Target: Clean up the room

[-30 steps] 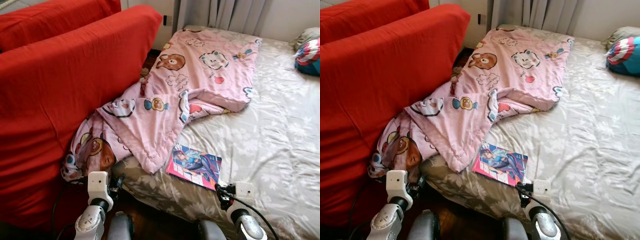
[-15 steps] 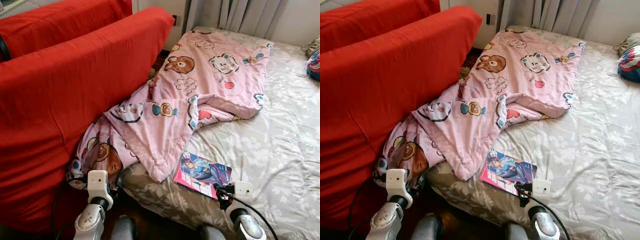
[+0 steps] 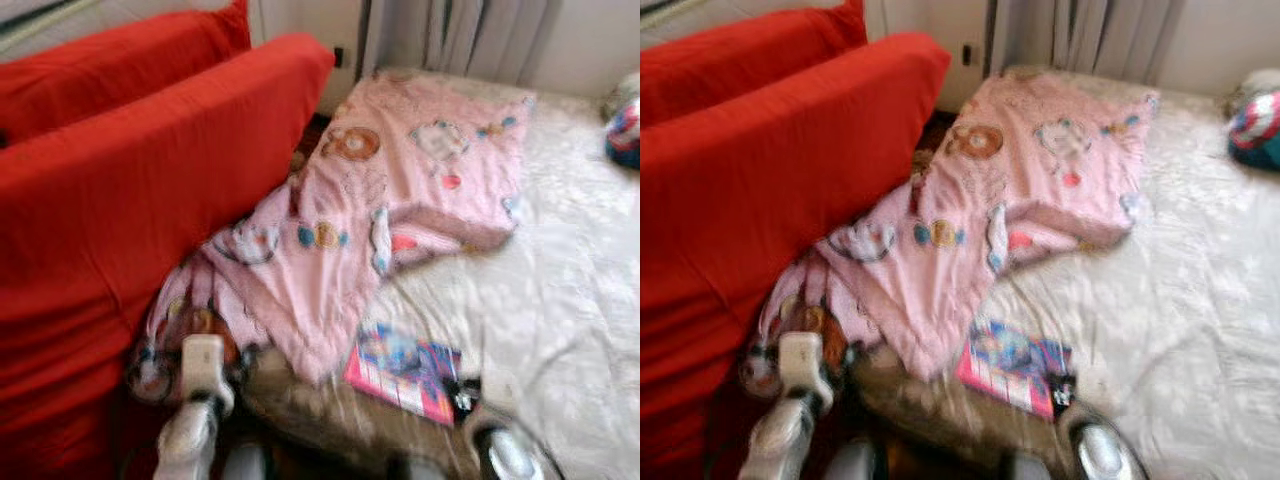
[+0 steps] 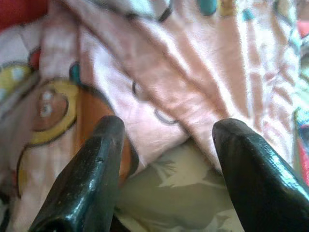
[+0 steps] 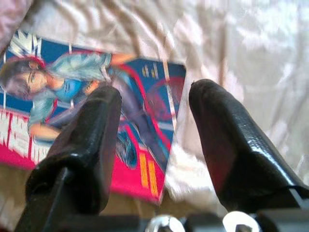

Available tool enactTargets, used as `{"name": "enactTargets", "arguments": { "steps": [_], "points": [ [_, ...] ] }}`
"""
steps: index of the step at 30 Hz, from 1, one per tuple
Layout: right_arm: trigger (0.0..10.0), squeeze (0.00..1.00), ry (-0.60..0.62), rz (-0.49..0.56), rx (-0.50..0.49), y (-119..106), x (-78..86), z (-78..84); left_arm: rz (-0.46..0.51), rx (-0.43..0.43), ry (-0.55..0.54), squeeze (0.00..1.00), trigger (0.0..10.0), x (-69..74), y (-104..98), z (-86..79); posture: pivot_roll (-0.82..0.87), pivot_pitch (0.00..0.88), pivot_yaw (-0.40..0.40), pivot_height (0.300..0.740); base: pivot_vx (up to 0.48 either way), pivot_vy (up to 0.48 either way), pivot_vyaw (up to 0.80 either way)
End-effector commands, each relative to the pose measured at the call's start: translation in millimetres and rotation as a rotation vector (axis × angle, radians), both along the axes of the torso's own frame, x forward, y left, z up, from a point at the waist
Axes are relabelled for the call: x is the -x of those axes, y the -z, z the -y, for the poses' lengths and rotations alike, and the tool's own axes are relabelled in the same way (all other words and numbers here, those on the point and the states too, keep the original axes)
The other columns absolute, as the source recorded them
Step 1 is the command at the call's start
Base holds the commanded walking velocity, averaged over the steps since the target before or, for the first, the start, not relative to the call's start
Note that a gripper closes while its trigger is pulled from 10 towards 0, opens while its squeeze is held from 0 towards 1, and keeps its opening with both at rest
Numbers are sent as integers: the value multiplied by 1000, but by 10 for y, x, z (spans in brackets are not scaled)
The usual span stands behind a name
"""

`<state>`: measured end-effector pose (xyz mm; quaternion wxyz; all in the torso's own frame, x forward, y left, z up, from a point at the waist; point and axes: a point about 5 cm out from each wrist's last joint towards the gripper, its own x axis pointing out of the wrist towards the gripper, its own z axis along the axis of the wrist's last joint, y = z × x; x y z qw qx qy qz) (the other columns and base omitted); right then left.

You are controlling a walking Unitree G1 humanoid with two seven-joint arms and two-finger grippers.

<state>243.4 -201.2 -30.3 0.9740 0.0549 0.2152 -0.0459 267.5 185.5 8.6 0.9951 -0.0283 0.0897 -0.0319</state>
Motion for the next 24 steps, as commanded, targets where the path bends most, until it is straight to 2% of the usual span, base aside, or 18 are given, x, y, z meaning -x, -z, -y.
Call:
{"name": "enactTargets", "arguments": {
  "steps": [1, 4, 9, 12, 13, 17, 20, 24],
  "points": [
    [10000, 0, 11, -20, -23, 36, 22, -55, -25, -2, -29, 0, 10000, 58, 48, -92, 8, 179, -6, 624, 341, 0, 0],
    [10000, 0, 20, -20, -25, 37, 24, -48, -25, -2, -30, 0, 10000, 61, 48, -94, 8, 181, -6, 624, 294, 0, 0],
    [10000, 0, 123, -51, -45, 59, 51, 66, -27, -5, -28, 0, 10000, 85, 59, -102, 13, 194, -4, 624, 0, 0, 0],
    [10000, 0, 140, -117, 25, 72, 66, 211, -33, -12, -28, 0, 10000, 129, 77, -128, 17, 217, 1, 624, 0, 0, 0],
    [10000, 0, 102, -129, 90, 54, 52, 256, -34, -15, -26, 0, 10000, 147, 82, -137, 20, 225, 1, 624, 0, 0, 0],
    [10000, 0, 98, -107, 93, -4, 8, 342, -38, -21, -27, 0, 10000, 190, 97, -164, 25, 232, 2, 624, 0, 0, 0],
    [10000, 0, 51, -79, 127, -70, -52, 379, -42, -27, -33, 0, 10000, 224, 105, -199, 33, 243, 5, 624, 0, 0, 0],
    [10000, 0, -73, -103, 257, -139, -145, 401, -40, -35, -32, 0, 10000, 241, 93, -218, 38, 254, 11, 624, 0, 0, 0]
  ]
}}
